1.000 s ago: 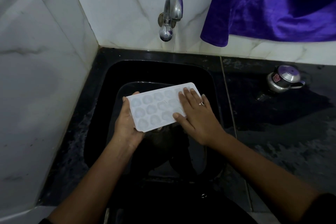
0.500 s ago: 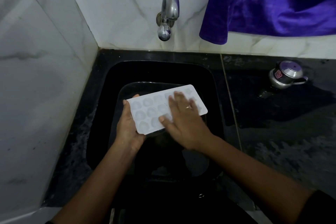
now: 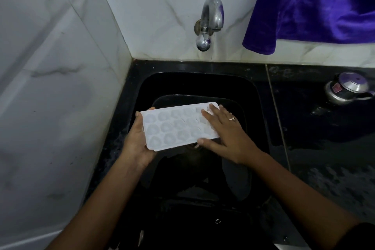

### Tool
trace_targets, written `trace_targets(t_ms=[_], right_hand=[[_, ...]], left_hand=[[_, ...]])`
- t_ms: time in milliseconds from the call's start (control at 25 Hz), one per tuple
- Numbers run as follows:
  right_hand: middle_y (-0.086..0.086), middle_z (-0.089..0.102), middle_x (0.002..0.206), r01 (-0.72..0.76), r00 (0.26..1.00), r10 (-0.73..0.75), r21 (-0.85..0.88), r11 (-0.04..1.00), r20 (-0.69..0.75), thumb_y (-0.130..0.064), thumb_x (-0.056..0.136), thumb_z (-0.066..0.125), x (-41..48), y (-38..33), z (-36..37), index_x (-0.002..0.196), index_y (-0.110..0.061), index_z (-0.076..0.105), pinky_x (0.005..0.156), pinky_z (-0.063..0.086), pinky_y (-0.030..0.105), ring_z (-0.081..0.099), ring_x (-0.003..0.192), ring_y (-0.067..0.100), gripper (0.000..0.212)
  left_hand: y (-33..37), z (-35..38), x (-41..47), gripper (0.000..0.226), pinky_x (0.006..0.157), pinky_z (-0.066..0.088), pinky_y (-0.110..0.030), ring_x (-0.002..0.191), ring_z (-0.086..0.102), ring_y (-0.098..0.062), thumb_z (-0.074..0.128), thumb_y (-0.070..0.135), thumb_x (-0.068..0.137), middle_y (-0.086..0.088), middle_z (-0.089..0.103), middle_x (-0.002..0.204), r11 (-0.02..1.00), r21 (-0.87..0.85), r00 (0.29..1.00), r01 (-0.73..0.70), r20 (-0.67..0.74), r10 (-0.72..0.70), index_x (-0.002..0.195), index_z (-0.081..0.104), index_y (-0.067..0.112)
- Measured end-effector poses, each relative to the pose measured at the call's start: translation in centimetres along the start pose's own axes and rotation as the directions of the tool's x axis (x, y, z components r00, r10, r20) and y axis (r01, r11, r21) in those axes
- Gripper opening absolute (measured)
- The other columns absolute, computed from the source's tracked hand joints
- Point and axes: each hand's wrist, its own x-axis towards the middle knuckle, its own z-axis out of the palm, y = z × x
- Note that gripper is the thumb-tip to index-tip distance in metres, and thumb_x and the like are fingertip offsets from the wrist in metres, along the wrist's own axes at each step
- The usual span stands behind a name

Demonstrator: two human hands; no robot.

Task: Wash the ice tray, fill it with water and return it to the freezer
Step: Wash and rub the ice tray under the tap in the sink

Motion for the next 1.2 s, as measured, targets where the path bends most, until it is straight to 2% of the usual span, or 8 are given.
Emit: trace_targets(t_ms=[160,360,480,680,840,1040,1120,1200], right_hand=[[-0.011,0.048,0.157,0.125,0.981,-0.097,0.165,0.978,-0.170,-0.057,0.092,0.068,-0.1,1.0,-0.9,0.144,-0.030,0.057,0.113,0.046,0.044,0.045,0.145,0.008,0.059],[-0.007,0.071,0.098,0.058,0.924,0.117,0.435,0.898,-0.365,-0.032,0.093,0.076,1.0,-1.0,-2.6,0.102,-0.024,0.068,0.077,0.057,0.044,0.069,0.088,0.008,0.014],[-0.002,0.068,0.077,-0.117,0.898,0.290,0.455,0.883,-0.331,-0.047,0.092,0.074,1.7,-1.6,-3.8,0.095,-0.029,0.059,0.060,0.055,0.038,0.065,0.064,0.009,0.024],[0.002,0.072,0.087,-0.381,0.843,0.508,0.468,0.798,-0.179,-0.063,0.092,0.065,3.4,-2.5,-6.6,0.108,-0.026,0.056,0.061,0.060,0.040,0.071,0.060,0.018,0.041],[0.003,0.072,0.089,-0.504,0.795,0.595,0.418,0.756,-0.116,-0.064,0.092,0.064,5.0,-3.8,-8.9,0.112,-0.023,0.059,0.055,0.057,0.036,0.072,0.059,0.022,0.046],[0.002,0.076,0.087,-0.245,0.909,0.356,0.413,0.877,-0.218,-0.039,0.093,0.075,3.6,-4.4,-8.1,0.096,-0.020,0.072,0.074,0.061,0.047,0.074,0.077,0.018,0.020],[-0.002,0.073,0.104,-0.100,0.940,0.200,0.339,0.936,-0.277,-0.026,0.090,0.081,2.8,-3.2,-6.2,0.102,-0.018,0.072,0.084,0.057,0.048,0.070,0.097,0.014,0.017],[0.001,0.060,0.133,0.004,0.965,0.070,0.279,0.960,-0.254,-0.016,0.085,0.083,2.3,-2.0,-4.6,0.112,-0.017,0.067,0.096,0.054,0.044,0.059,0.125,0.013,0.032]], left_hand=[[2.8,-1.9,1.0,0.055,0.058,0.064,-0.050,0.080,0.078,-0.040,0.032,0.045,0.113,-0.023,0.079,0.102,0.986,0.078,0.980,0.144,-0.148,-0.132,0.122,0.067,0.004],[3.2,-1.1,2.1,0.039,0.082,0.056,-0.050,0.103,0.070,-0.032,0.045,0.039,0.110,-0.018,0.072,0.122,0.941,0.297,0.982,0.161,-0.140,-0.124,0.125,0.063,0.008],[3.5,0.1,2.8,0.050,0.076,0.052,-0.037,0.098,0.068,-0.023,0.035,0.056,0.109,-0.005,0.074,0.112,0.925,0.375,0.997,0.057,-0.063,-0.036,0.126,0.062,0.018],[4.5,0.6,4.1,0.075,0.103,0.051,-0.042,0.117,0.072,-0.026,0.020,0.069,0.106,-0.008,0.076,0.126,0.836,0.543,0.993,-0.080,0.118,0.018,0.136,0.067,0.020],[5.3,2.0,4.4,0.068,0.099,0.055,-0.042,0.107,0.077,-0.021,0.025,0.068,0.106,-0.003,0.079,0.117,0.819,0.556,0.987,-0.139,0.141,0.072,0.130,0.071,0.024],[4.9,0.9,5.2,0.054,0.103,0.044,-0.045,0.104,0.068,-0.017,0.024,0.066,0.106,0.011,0.079,0.100,0.919,0.391,0.997,-0.050,0.078,0.021,0.114,0.066,0.033],[5.1,-0.1,5.7,0.061,0.109,0.046,-0.057,0.115,0.068,-0.029,0.028,0.066,0.106,-0.004,0.075,0.119,0.974,0.223,0.995,0.041,0.079,-0.060,0.136,0.059,0.023],[5.1,-1.2,6.3,0.067,0.097,0.058,-0.057,0.115,0.072,-0.035,0.030,0.062,0.107,-0.017,0.072,0.131,0.989,0.121,0.988,0.082,0.118,-0.097,0.139,0.059,0.010]])
